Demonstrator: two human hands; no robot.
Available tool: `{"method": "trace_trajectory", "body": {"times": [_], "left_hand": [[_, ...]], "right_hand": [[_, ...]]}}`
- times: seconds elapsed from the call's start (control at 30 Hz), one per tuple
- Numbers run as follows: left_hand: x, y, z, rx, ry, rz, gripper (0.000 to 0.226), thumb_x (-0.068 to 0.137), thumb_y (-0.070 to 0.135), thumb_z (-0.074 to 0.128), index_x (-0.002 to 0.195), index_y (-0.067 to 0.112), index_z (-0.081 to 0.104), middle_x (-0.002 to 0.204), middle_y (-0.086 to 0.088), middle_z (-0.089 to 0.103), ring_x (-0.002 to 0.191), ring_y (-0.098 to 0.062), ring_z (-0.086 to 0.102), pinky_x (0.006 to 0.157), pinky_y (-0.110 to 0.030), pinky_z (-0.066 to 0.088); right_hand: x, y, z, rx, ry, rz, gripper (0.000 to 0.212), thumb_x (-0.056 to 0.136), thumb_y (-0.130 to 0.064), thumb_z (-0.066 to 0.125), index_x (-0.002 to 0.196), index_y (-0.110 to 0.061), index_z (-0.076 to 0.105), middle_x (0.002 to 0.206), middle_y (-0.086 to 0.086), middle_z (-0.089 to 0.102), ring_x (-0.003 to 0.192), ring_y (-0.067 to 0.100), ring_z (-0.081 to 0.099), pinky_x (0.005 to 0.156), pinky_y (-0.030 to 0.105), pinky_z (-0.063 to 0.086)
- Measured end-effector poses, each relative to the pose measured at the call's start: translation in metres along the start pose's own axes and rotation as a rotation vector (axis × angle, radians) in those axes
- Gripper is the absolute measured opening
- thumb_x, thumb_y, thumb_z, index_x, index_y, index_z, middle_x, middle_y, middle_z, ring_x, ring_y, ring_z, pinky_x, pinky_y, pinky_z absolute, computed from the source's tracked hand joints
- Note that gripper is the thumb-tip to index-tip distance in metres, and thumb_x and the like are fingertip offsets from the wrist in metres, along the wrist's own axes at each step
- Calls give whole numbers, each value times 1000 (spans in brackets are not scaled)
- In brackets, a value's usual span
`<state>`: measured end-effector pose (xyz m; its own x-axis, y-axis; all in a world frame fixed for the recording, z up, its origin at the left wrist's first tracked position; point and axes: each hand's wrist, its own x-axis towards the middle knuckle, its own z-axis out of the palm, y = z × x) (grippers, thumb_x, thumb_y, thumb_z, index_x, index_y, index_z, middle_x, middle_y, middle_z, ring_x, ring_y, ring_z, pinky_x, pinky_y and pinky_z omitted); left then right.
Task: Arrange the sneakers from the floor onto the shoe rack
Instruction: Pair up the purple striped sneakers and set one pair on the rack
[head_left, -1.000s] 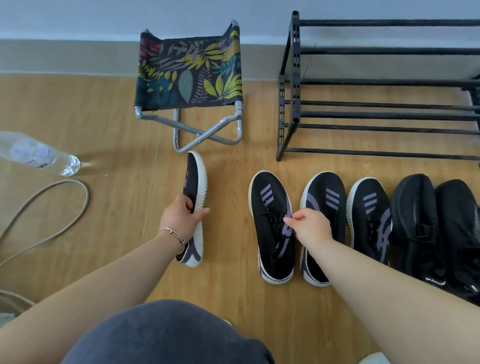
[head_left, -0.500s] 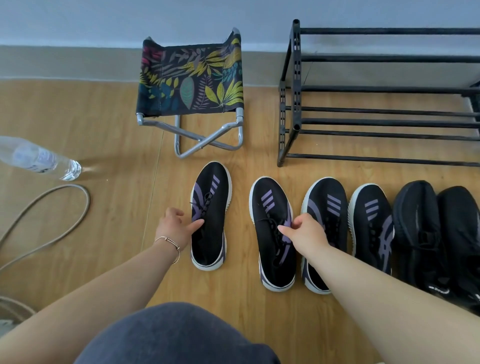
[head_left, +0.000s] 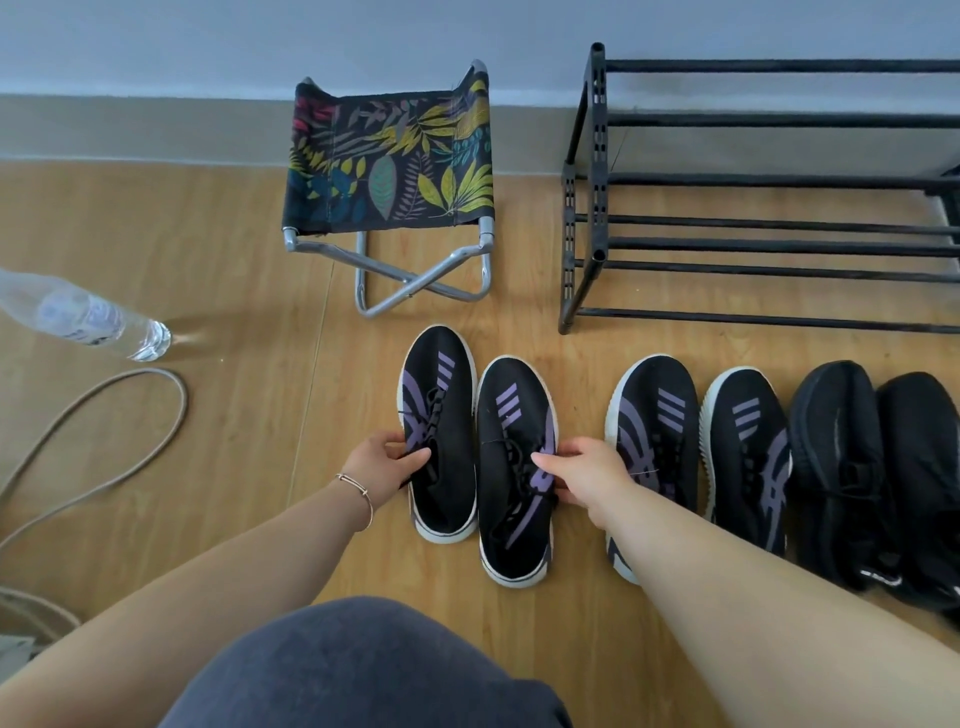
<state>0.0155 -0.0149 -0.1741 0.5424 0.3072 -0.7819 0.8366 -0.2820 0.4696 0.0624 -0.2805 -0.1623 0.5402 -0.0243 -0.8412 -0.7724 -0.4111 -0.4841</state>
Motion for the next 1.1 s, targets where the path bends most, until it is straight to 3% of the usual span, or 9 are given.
{"method": "trace_trajectory", "body": {"times": [0.4, 0.53, 0.63, 0.73, 0.87, 1.1], "left_hand": [[-14, -8, 4, -128, -145, -14, 30, 88, 24, 75, 112, 15, 59, 105, -10, 76, 95, -28, 75, 86, -49, 62], [-25, -6, 14, -114, -176, 13, 37, 81, 31, 79, 111, 20, 60, 107, -7, 76, 95, -26, 75, 86, -49, 61], [-32, 15, 28, -121, -198, 37, 35, 83, 26, 79, 109, 13, 58, 103, -11, 76, 94, -30, 75, 84, -51, 62], [-43, 43, 46, -105, -234, 58, 29, 88, 16, 75, 107, 6, 56, 104, -19, 73, 96, -35, 73, 79, -47, 64], [-57, 79, 70, -17, -267, 71, 28, 87, 16, 76, 106, 6, 58, 101, -15, 70, 85, -25, 71, 70, -39, 65], [-70, 123, 103, 47, -311, 57, 25, 88, 14, 75, 106, 0, 64, 102, -21, 73, 83, -28, 74, 69, -41, 65]], "right_hand": [[6, 0, -37, -71, -10, -104, 47, 81, -34, 80, 121, -13, 66, 113, 5, 71, 105, 25, 69, 94, 48, 59], [8, -16, -55, -50, -41, -114, 32, 86, -24, 79, 112, -9, 69, 106, 10, 73, 99, 25, 72, 88, 45, 62], [6, -27, -77, -88, -51, -130, 20, 88, -20, 76, 102, -6, 72, 100, 13, 75, 95, 26, 74, 85, 44, 63], [-3, -30, -105, -68, -58, -113, 15, 91, -15, 72, 100, -3, 70, 99, 14, 74, 92, 24, 74, 82, 40, 64], [-13, -22, -147, -53, -35, -97, 18, 92, -15, 72, 104, -2, 69, 101, 15, 74, 93, 26, 74, 79, 39, 64], [-16, -22, -209, 28, -64, -131, 19, 93, -13, 70, 104, 2, 70, 103, 19, 76, 96, 31, 75, 86, 45, 62]]}}
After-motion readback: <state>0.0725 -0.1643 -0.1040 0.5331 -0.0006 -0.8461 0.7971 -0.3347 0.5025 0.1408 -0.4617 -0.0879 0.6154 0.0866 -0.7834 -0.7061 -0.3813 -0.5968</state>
